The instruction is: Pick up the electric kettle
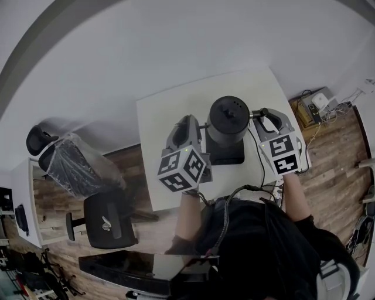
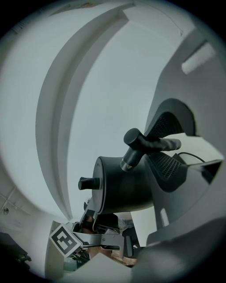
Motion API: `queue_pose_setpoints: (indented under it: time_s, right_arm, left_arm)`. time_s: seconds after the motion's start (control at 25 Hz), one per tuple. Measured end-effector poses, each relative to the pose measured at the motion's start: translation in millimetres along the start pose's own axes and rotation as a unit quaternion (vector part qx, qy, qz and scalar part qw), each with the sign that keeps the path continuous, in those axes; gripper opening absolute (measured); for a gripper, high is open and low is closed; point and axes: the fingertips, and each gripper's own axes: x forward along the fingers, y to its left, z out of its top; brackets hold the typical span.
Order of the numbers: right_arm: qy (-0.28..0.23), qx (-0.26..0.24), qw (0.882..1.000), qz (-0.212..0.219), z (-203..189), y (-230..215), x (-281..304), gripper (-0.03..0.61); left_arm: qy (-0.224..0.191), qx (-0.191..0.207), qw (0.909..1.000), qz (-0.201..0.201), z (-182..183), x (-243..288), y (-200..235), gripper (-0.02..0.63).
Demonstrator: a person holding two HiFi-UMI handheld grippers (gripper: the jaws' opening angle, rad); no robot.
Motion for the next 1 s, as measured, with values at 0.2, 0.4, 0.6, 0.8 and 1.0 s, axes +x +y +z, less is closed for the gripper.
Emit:
queue_pose_setpoints:
  time_s: [0.2, 0.4, 0.6, 0.8, 1.0]
  right_arm:
    - [-0.006, 0.006, 1.0, -0.005, 9, -6, -7, 0.098]
    - [-0.013, 0.007, 1.0, -0.011, 22, -16, -16, 0.098]
    - [-0.022, 0.004, 1.0, -0.015, 36, -21, -18, 0.098]
    - [-0.028, -0.004, 0.999, -0.015, 44, -20, -19, 0.098]
    - [-0.03, -0.008, 0.999, -0.017, 47, -22, -19, 0.098]
  left_arm:
    - [0.002, 0.006, 0.9999, -0.014, 12, 1, -9, 0.037]
    - [-0.004, 0.019, 0.9995, -0.023, 27, 1, -23, 0.037]
    - [-0.013, 0.018, 0.9994, -0.026, 41, 2, -25, 0.037]
    - [-0.024, 0.015, 0.9993, -0.024, 48, 0, -23, 0.037]
    - [-0.028, 0.014, 0.9992, -0.025, 50, -1, -24, 0.037]
